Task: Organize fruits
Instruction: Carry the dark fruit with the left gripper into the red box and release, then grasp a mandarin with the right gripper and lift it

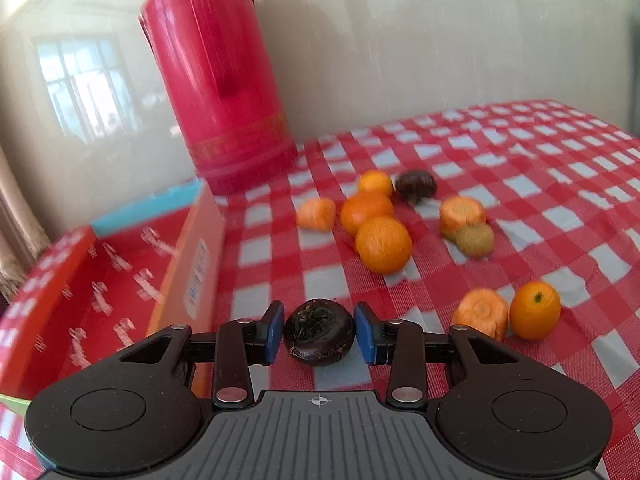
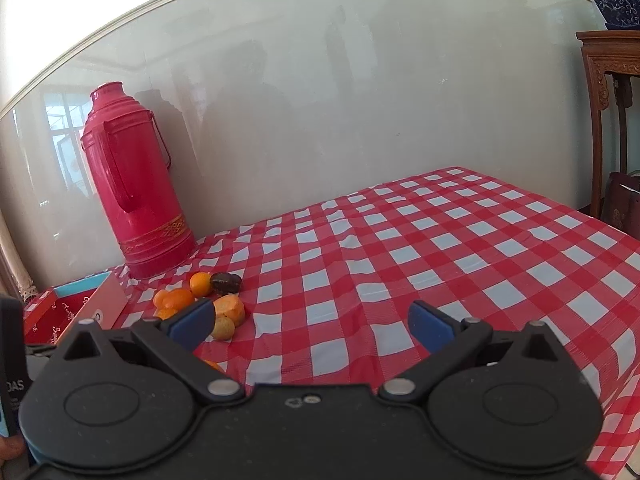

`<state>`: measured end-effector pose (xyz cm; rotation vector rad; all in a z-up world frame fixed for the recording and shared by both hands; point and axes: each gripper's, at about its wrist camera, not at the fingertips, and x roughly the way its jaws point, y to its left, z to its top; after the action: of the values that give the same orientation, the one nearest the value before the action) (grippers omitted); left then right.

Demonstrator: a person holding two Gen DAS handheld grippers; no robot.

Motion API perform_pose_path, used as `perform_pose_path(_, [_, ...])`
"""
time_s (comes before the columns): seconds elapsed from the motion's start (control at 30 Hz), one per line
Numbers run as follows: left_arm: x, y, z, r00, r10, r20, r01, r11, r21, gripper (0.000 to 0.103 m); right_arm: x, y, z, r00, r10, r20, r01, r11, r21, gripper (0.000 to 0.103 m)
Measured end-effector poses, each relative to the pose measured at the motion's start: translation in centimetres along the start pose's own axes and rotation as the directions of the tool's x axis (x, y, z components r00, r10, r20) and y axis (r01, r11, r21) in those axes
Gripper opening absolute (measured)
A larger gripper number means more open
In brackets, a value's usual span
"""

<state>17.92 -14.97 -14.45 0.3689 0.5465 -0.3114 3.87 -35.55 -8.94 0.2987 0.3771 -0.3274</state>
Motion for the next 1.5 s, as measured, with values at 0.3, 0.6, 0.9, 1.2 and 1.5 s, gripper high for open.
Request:
perform_pose_path(0.3, [-2.4,5.5,1.4,0.953,0.287,0.094,-0.273,0.953,-0.134,0.038,0.2,1.2,-0.5,1.0,0.018,-0.016,-0.019,0.999,-0.04,0.098])
perform_pose_path(0.6, [1.6,12.5,0.1,0.885,0.424,-0.194,-0.462,0.852,-0.246,0.039,0.7,3.3,-1.2,0.997,0.069,-0.034,-0.072,0.992,-0.107,0.098])
perform_pose_path(0.9, [0.9,14.6,-0.8,0.878,0.411,-0.247,-0.475,0.813,-0.337,0.086,2.0,5.1,-2.1,0.984,0.15,-0.099,-0.164,0.974,-0.155,0.097])
perform_pose_path(1.2, [-3.9,15.4,-0.7,0.925,0.357,-0.128,-0.378,0.846,-0.377,0.091,4.0,6.6,-1.7,0.958,0.189,-0.215,-0.232,0.952,-0.197,0.059])
perform_pose_path(1.5, [-8.1,18.8,-4.7,0.907,0.404,-0.117,-0.41,0.789,-0.457,0.1,6.2,6.9,-2.5,0.94,0.176,-0.293,-0.237,0.954,-0.184,0.032])
